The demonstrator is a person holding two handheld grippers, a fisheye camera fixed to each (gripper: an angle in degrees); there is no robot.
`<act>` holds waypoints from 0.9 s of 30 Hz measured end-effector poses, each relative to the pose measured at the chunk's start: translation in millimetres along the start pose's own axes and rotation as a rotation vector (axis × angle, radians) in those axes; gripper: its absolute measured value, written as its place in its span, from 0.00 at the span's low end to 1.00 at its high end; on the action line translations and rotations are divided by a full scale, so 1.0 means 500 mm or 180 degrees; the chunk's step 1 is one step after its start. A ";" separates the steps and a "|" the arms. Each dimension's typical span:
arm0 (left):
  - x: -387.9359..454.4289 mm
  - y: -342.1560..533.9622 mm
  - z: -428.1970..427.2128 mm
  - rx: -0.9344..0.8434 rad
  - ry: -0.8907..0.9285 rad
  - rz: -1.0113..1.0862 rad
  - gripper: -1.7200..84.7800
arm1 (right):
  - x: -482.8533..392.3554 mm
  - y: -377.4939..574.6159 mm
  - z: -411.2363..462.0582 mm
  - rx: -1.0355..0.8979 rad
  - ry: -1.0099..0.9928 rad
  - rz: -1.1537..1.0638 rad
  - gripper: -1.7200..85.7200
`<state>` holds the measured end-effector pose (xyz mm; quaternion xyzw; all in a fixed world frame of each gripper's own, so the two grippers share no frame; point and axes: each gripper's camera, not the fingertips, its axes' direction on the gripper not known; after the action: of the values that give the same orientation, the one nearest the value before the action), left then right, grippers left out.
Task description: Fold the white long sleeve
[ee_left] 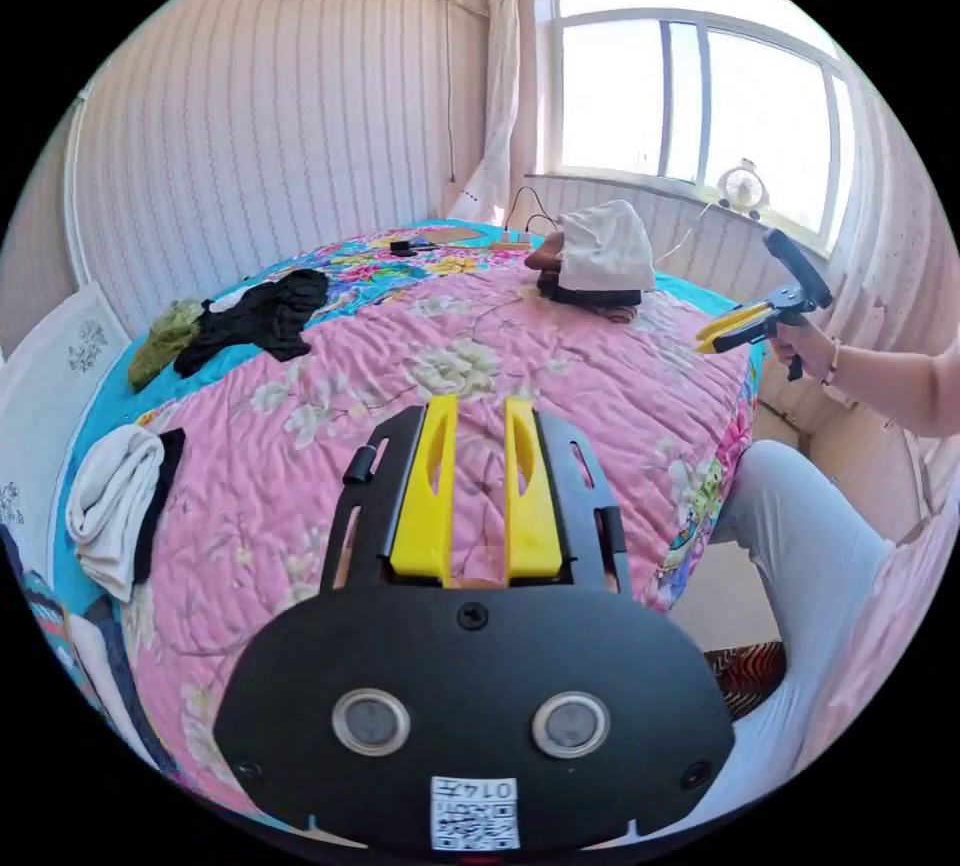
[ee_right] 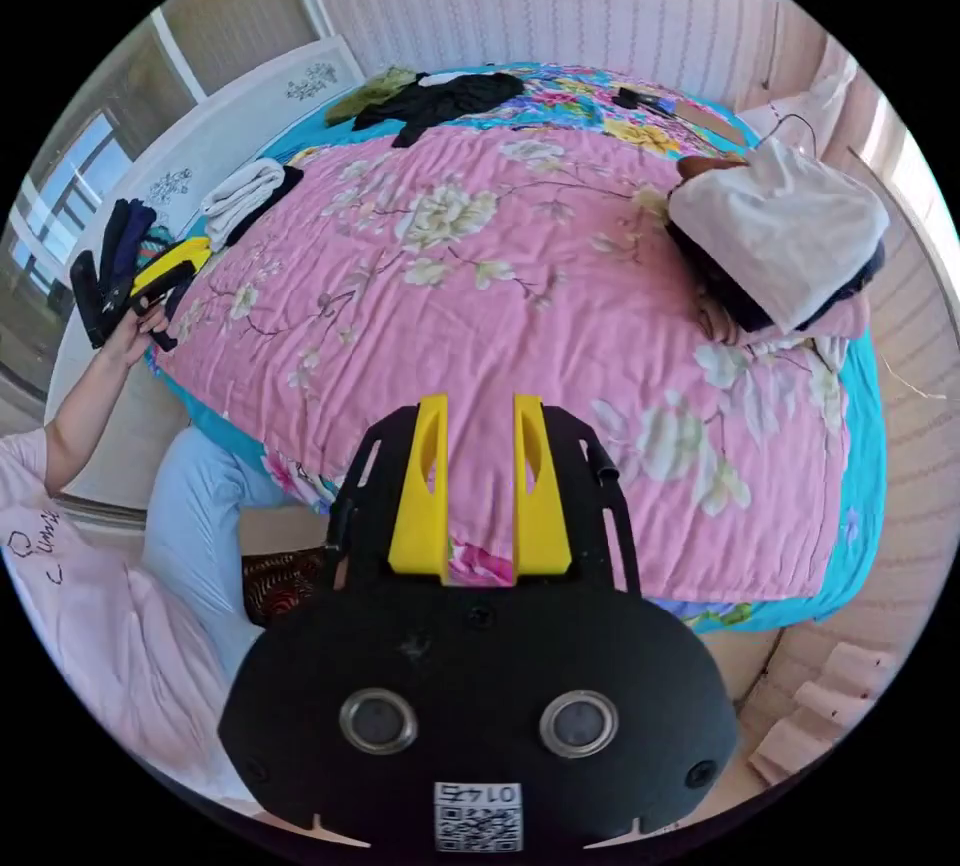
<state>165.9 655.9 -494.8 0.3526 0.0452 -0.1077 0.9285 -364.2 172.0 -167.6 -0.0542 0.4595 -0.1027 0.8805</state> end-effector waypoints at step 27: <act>0.390 -0.548 0.828 -0.0708 0.0915 -0.0076 0.03 | 0.408 0.158 0.135 0.0924 0.1032 -0.0384 0.05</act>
<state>295.2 148.5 -393.2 0.2589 0.1932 -0.0615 0.9444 -184.9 201.9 -306.8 0.0628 0.5713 -0.2276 0.7860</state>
